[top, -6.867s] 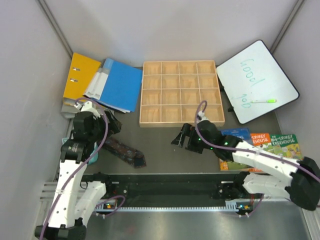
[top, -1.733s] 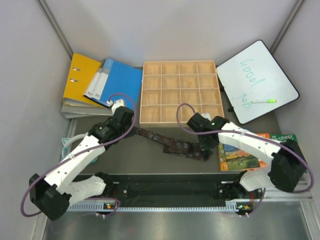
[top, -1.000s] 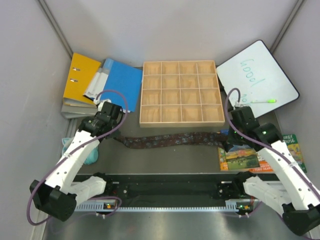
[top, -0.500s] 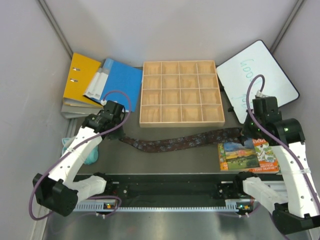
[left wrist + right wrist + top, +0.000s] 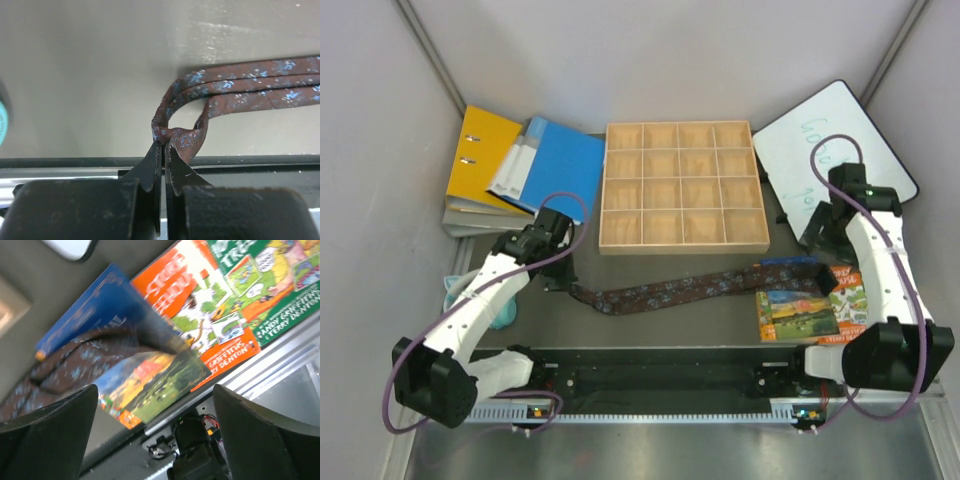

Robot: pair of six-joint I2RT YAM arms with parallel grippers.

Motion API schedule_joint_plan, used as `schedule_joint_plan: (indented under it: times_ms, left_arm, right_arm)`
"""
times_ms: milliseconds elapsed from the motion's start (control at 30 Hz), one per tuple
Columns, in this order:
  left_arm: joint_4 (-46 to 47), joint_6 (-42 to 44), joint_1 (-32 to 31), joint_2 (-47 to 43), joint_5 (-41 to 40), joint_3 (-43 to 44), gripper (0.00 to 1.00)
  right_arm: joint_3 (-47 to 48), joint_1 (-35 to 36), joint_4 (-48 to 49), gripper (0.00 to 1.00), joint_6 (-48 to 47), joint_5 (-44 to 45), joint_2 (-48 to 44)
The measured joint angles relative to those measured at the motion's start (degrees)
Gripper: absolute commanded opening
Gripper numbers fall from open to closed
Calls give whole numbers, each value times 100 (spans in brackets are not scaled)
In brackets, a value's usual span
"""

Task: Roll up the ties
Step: Flatten out the tie at the center of the board.

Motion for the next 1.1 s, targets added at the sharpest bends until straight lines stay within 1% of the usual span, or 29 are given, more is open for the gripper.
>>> schedule_joint_plan:
  times_ms: [67,167,267,333,367,467,533,633,700,733,767,833,1000,1100]
  left_arm:
    - [24,9,2,2,127,0,3]
    - [33,20,0,22,157,0,2]
    - [50,20,2,11,72,0,3]
    - [83,20,7,-28,15,0,3]
    - [103,22,7,-66,-22,0,3]
    - [144,76,7,-175,-92,0,3]
    - [146,151,13,-229,-129,0,2]
    - [190,221,50,-310,-136,-7,2]
    - [326,249,70,-431,-87,-76,2]
    - [389,254,76,-516,-52,-133,2]
    - [435,258,76,-592,-37,-184,2]
    - [492,271,83,-719,15,-262,2]
    - [667,289,111,-822,94,-363,2]
    - [739,291,127,-872,103,-431,3]
  right_arm:
    - [0,-337,144,99,79,184,173]
    - [-7,-479,354,99,205,249,151]
    - [-269,-479,807,99,367,-201,-245]
    - [-826,-479,1257,99,535,-649,-761]
    - [-1250,-479,1478,99,643,-887,-1097]
    - [-2286,-479,1873,99,866,-1384,-1768]
    - [-2778,-479,2035,99,1001,-1652,-1965]
    - [-3265,-503,2347,99,1294,-1926,-2100]
    - [-3650,-560,2649,95,1563,-2070,-2341]
    - [-3825,-592,2734,93,1714,-2107,-2481]
    - [-3971,-610,2802,87,1864,-2105,-2608]
    - [-4162,-629,2887,83,2146,-2046,-2780]
    - [-4385,-634,3034,79,2872,-1587,-3165]
    - [-4509,-638,3163,77,3211,-1368,-3239]
